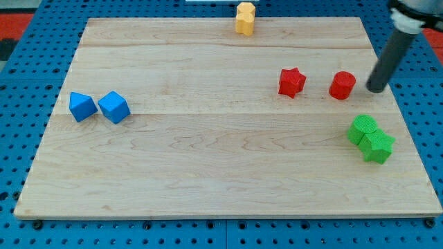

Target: Place the red star to the right of the blue cube

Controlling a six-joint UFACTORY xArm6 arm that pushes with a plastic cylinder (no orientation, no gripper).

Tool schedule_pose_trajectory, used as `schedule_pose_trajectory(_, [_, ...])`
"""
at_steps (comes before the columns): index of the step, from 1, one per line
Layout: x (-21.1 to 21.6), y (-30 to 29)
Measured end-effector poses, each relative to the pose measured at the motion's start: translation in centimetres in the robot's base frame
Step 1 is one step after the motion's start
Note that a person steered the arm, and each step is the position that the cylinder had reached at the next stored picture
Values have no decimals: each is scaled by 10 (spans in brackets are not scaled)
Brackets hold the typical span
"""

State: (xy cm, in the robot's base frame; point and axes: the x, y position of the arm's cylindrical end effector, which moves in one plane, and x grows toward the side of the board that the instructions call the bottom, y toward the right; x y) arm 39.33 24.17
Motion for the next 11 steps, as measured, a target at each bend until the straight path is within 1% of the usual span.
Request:
schedule_pose_trajectory(2, [-8, -88])
schedule_pose_trajectory(3, [-9, -88])
schedule_pose_trajectory(4, [-15, -61])
schedule_pose_trajectory(5, [-34, -90])
schedule_pose_trajectory(6, [-16, -191])
schedule_pose_trajectory(7, [3, -277])
schedule_pose_trajectory(8, [-2, -305])
schedule_pose_trajectory(9, [-1, -231])
schedule_pose_trajectory(10, [31, -254])
schedule_pose_trajectory(11, [17, -369])
